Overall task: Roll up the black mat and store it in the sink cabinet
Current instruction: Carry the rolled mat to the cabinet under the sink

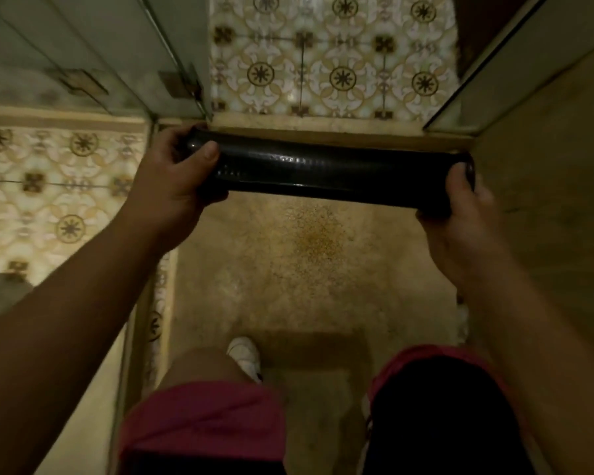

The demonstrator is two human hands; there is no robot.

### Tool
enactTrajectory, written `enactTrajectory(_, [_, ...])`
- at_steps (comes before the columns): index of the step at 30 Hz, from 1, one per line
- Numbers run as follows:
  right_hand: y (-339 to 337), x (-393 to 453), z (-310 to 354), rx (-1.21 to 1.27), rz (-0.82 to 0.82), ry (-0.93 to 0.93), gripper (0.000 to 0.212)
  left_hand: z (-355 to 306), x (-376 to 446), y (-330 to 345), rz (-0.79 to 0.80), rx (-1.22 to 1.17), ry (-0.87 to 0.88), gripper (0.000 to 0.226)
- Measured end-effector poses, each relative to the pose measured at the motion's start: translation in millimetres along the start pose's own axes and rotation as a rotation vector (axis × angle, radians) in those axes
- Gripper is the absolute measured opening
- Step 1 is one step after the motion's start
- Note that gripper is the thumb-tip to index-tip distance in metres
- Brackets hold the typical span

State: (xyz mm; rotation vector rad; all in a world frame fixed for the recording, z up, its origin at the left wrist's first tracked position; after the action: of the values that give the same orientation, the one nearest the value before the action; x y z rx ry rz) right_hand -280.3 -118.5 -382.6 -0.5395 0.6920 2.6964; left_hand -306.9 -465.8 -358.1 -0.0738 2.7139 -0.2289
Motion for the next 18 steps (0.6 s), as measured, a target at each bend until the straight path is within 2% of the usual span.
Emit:
enactTrajectory(3, [38.0, -36.7, 62.9, -0.130, 0.079, 0.025, 0.015, -60.3, -38.5, -26.9, -0.066, -0.010, 0.012, 0.046])
enactTrajectory(8, [101.8, -95.9, 145.7, -0.276, 0.105, -0.004, 0.018, -147.6, -95.6, -66.9, -0.031, 0.220, 0.100, 0.053])
enactTrajectory(10, [129.7, -117.8, 169.8, -0.298, 0.099, -0.028, 0.018, -177.2, -115.2, -81.5, -0.024, 0.154, 0.061, 0.050])
enactTrajectory(13, [165.6, -150.1, 211.0, -0.276, 0.061, -0.091, 0.020, -223.0, -147.3, -106.8, -0.020, 0.009, -0.007, 0.064])
enactTrajectory(18, [197.8, -196.3, 260.5, -0.202, 0.088, -0.123, 0.019, -285.4, -187.0, -142.1, 0.081, 0.019, 0.065, 0.057])
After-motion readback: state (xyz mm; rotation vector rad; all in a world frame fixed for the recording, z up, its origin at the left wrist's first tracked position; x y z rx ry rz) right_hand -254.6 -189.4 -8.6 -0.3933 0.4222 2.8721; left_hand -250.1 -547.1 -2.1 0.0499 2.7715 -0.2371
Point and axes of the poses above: each hand's wrist, its own x-axis towards the middle knuckle, its own y-axis out of the palm, z = x × y, the point moved 7 cm from there along x, towards the middle knuckle, and after that the axes turned 15 degrees about x, right-handed, at the moved point
